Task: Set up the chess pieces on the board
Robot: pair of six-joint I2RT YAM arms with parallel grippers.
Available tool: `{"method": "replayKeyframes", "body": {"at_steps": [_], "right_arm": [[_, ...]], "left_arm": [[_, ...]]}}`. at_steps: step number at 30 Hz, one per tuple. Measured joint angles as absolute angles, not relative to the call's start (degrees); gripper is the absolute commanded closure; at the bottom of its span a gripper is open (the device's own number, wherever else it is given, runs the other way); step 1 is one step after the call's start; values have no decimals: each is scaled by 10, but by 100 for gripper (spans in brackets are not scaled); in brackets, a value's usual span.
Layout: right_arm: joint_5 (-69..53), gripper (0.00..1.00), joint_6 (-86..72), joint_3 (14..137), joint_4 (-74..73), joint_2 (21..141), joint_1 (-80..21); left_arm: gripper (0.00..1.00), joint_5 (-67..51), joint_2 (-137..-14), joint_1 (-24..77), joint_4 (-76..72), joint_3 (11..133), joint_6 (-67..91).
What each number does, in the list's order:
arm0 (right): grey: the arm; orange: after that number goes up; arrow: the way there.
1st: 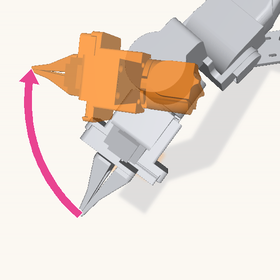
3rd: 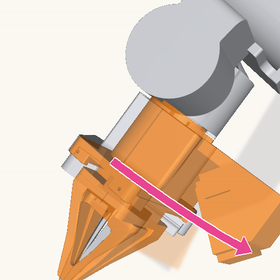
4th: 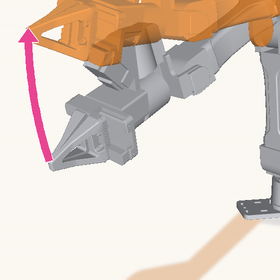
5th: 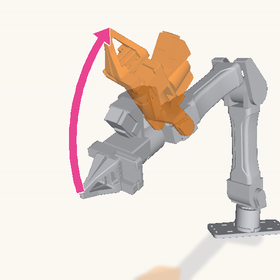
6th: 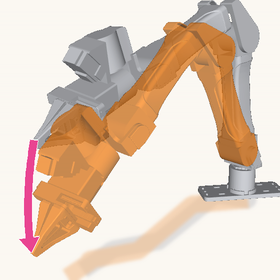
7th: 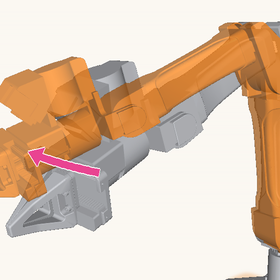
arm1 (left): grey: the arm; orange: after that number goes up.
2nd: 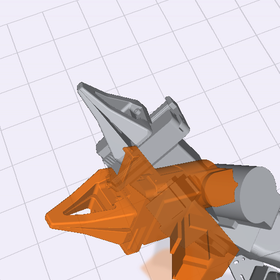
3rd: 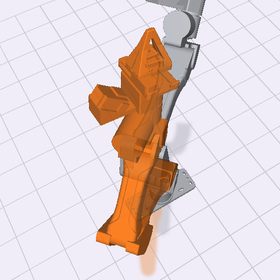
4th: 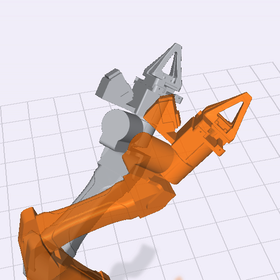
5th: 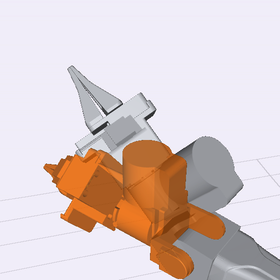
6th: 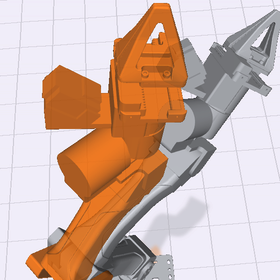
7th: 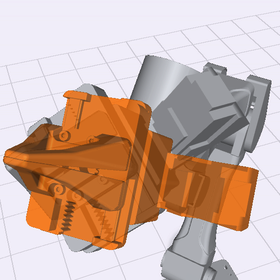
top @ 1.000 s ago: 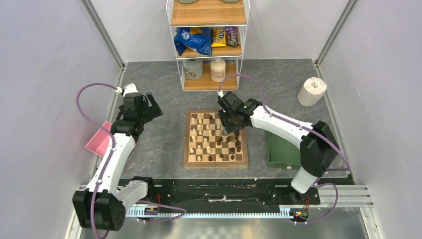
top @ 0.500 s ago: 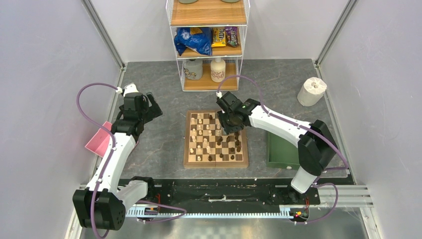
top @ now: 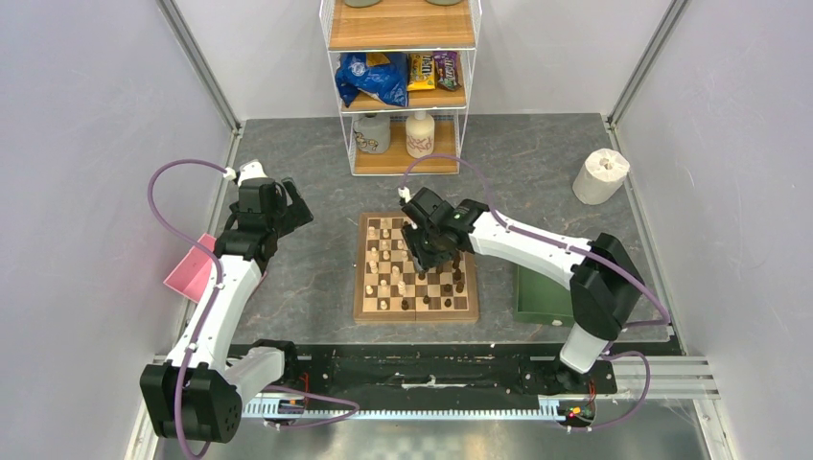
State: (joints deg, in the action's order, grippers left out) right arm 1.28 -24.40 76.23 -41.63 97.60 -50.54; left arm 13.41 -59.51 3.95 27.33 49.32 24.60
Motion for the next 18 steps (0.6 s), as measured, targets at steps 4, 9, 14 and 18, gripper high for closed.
{"method": "replayKeyframes", "body": {"at_steps": [4, 9, 14, 18], "right_arm": [[14, 53, -249, 772, -412, 992, -507], [18, 56, -255, 781, -412, 1015, -508], [22, 60, -261, 783, -412, 1026, -509], [25, 63, -263, 785, -413, 1032, -509]], "left_arm": [[3, 134, -595, 39, 273, 493, 246], [3, 134, -595, 39, 273, 493, 246], [2, 135, -595, 39, 273, 493, 246], [3, 135, -595, 39, 273, 493, 246]]}}
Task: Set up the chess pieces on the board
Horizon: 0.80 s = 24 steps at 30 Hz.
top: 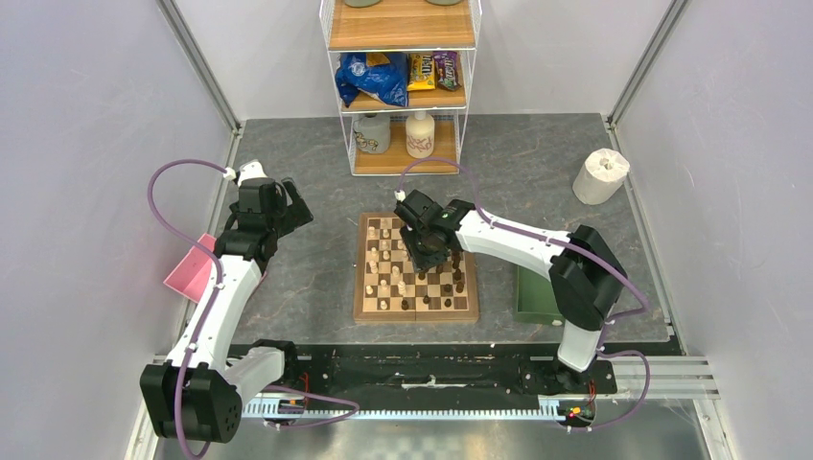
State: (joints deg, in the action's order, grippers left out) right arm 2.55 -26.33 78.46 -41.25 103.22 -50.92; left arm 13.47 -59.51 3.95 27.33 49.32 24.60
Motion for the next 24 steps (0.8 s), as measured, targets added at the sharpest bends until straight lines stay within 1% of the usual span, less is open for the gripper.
{"method": "replayKeyframes", "body": {"at_steps": [9, 12, 14, 15, 16, 18, 20, 24], "right_arm": [[29, 67, -263, 788, -412, 1042, -509], [29, 70, -264, 788, -413, 1042, -509], [29, 68, -263, 788, -413, 1042, -509], [29, 65, -263, 788, -413, 1042, -509], [29, 63, -263, 788, -413, 1042, -509], [29, 61, -264, 788, -413, 1042, -509], [29, 61, -263, 788, -413, 1042, -509], [29, 65, -263, 788, -413, 1042, -509]], "left_arm": [[3, 136, -595, 39, 273, 493, 246], [2, 136, -595, 39, 273, 493, 246], [3, 136, -595, 39, 273, 493, 246], [3, 136, -595, 39, 273, 493, 246], [3, 136, -595, 39, 273, 493, 246], [2, 136, -595, 39, 273, 493, 246], [3, 136, -595, 39, 273, 493, 246], [3, 136, -595, 39, 273, 493, 246]]}}
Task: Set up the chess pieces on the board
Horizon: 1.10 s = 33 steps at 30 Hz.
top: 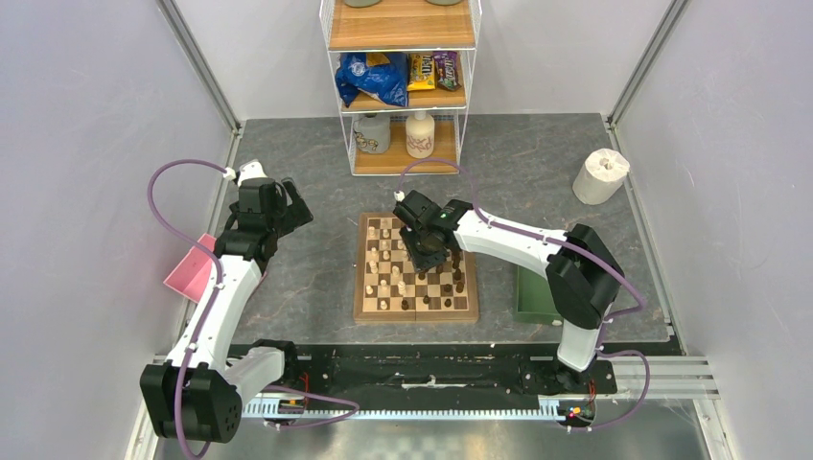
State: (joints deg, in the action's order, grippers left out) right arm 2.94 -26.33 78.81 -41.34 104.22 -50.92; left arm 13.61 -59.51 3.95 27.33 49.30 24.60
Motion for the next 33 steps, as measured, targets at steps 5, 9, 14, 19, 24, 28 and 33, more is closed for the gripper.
{"method": "replayKeyframes", "body": {"at_steps": [5, 9, 14, 19, 24, 28, 33], "right_arm": [[30, 67, -263, 788, -419, 1042, -510], [30, 70, -262, 788, -423, 1042, -515], [31, 82, -259, 790, -427, 1042, -517], [34, 88, -258, 800, -431, 1043, -518], [36, 88, -252, 810, -446, 1024, -519], [60, 88, -242, 825, -469, 969, -519], [91, 88, -226, 851, -477, 912, -487]], "left_arm": [[3, 136, -595, 39, 273, 493, 246], [3, 136, -595, 39, 273, 493, 246], [3, 136, -595, 39, 273, 493, 246], [2, 136, -595, 39, 273, 493, 246], [3, 136, -595, 39, 273, 493, 246], [3, 136, -595, 39, 273, 493, 246], [3, 136, -595, 39, 273, 493, 246]]}}
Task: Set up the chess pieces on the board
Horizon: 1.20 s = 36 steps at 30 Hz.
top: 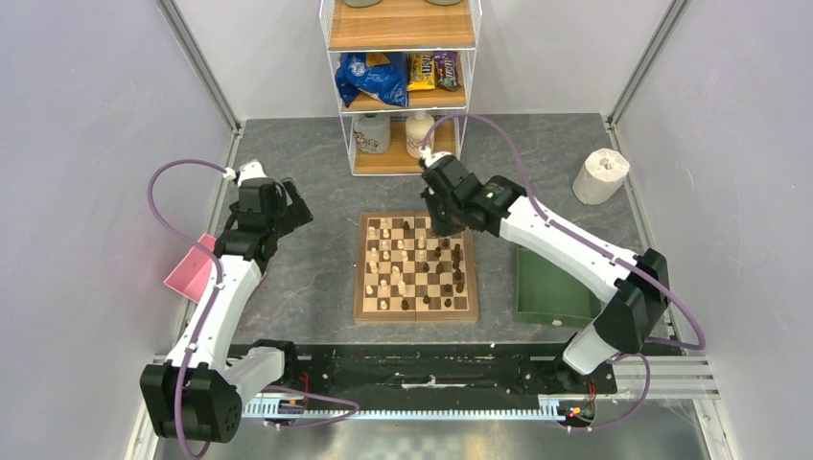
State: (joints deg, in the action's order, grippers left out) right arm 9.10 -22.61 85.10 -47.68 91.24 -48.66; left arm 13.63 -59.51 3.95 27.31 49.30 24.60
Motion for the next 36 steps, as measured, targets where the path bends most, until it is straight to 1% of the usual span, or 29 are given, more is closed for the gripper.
{"method": "replayKeyframes", "body": {"at_steps": [6, 10, 13, 21, 36], "right_arm": [[100, 88, -213, 855, -474, 930, -387], [91, 88, -211, 855, -475, 964, -351], [77, 88, -211, 857, -476, 989, -345], [50, 88, -214, 889, -490, 1047, -342], [36, 88, -221, 891, -496, 1086, -328]], "left_arm": [[3, 133, -595, 39, 273, 494, 248], [4, 128, -613, 39, 277, 517, 266], [5, 111, -629, 39, 276, 540, 282], [5, 86, -637, 39, 293, 540, 296], [5, 69, -669, 39, 317, 541, 292]]}}
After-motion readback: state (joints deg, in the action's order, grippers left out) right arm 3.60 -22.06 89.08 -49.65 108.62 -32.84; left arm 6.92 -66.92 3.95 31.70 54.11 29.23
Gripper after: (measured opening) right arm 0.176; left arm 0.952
